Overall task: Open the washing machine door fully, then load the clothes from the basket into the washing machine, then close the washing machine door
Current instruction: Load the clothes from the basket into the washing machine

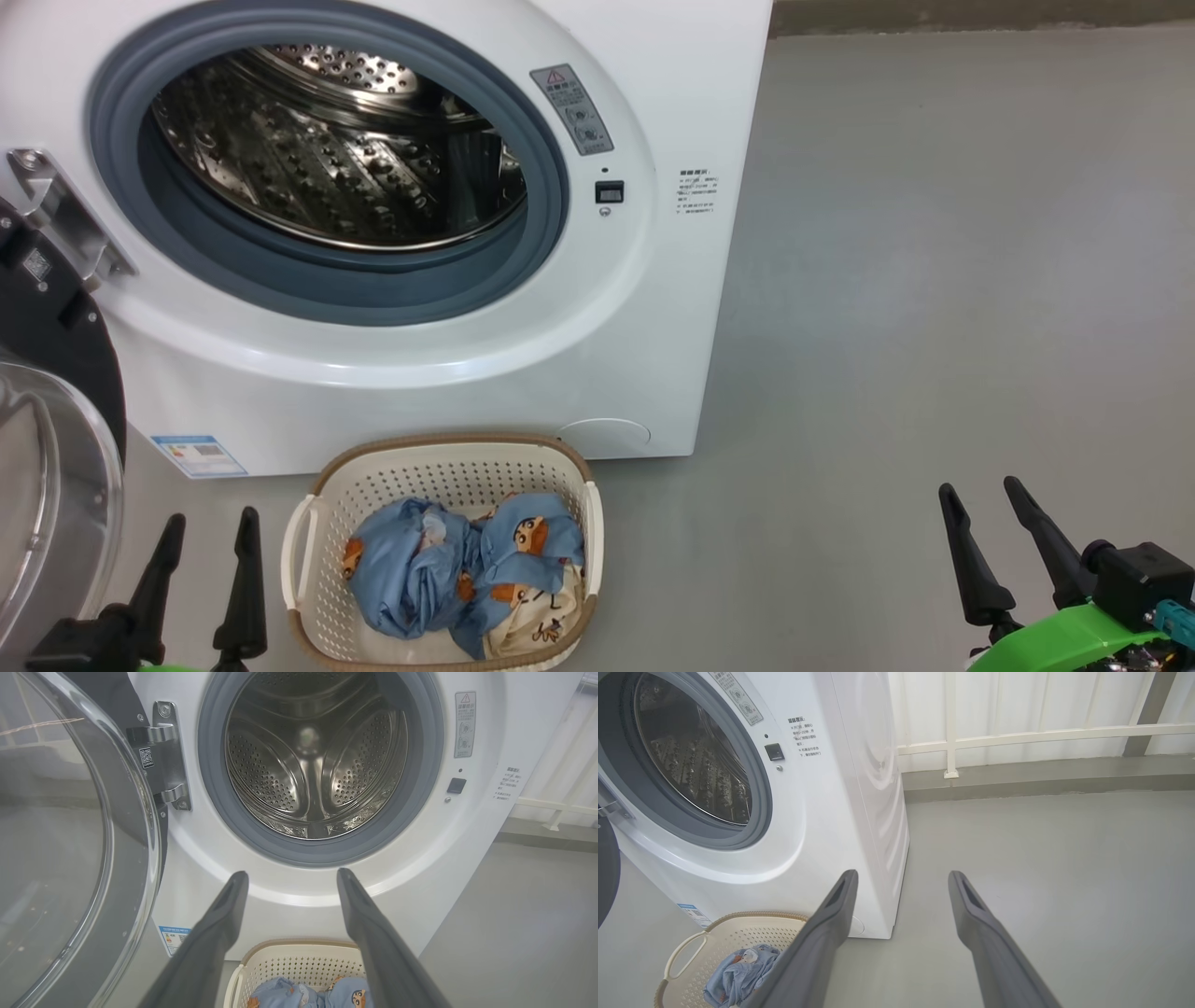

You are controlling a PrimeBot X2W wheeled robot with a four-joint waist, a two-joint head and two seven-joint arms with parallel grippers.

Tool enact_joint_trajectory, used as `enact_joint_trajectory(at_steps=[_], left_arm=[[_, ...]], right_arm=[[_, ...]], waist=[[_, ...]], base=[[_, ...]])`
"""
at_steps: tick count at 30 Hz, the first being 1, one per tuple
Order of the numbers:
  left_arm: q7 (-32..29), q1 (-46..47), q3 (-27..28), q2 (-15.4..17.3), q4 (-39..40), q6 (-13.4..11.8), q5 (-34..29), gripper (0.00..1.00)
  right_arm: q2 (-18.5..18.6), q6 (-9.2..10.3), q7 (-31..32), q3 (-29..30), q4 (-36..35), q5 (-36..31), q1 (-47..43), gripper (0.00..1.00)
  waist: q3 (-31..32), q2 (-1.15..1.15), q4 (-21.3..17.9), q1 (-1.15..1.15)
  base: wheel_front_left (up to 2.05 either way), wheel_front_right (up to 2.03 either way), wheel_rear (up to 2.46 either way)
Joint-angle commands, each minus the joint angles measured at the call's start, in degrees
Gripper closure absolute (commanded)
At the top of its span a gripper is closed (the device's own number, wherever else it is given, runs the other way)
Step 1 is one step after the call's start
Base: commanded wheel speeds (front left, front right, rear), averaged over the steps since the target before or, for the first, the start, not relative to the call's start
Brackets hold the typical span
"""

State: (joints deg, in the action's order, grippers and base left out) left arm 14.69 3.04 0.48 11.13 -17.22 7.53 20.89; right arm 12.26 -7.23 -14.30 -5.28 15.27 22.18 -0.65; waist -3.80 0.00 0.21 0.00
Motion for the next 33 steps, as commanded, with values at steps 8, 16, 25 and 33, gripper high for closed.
enact_joint_trajectory(at_steps=[8,16,25,33], left_arm=[[0.3,2.4,1.7,0.6,-1.4,0.0,-2.1,0.00],[0.3,5.7,0.6,0.3,-6.0,0.0,-3.7,0.00],[0.3,12.9,-2.5,1.4,-16.6,0.0,-1.7,0.00],[0.3,20.1,-6.0,2.8,-25.4,0.0,-0.9,0.00]], right_arm=[[0.3,-0.25,-0.7,-1.4,-1.9,0.1,1.9,0.00],[-0.5,-0.25,-0.7,-1.9,-2.5,-0.5,4.9,0.00],[-1.8,-0.25,-0.7,-2.6,-3.4,-1.8,9.7,0.00],[-3.2,-0.25,-0.7,-3.3,-4.1,-2.6,13.6,0.00]], waist=[[-2.5,0.00,-0.5,0.00],[-7.6,0.00,-1.2,0.00],[-14.7,0.00,-2.4,0.00],[-20.4,0.00,-3.3,0.00]], base=[[0.00,0.00,0.00],[0.00,0.00,0.00],[0.00,0.00,0.00],[0.00,0.00,0.00]])
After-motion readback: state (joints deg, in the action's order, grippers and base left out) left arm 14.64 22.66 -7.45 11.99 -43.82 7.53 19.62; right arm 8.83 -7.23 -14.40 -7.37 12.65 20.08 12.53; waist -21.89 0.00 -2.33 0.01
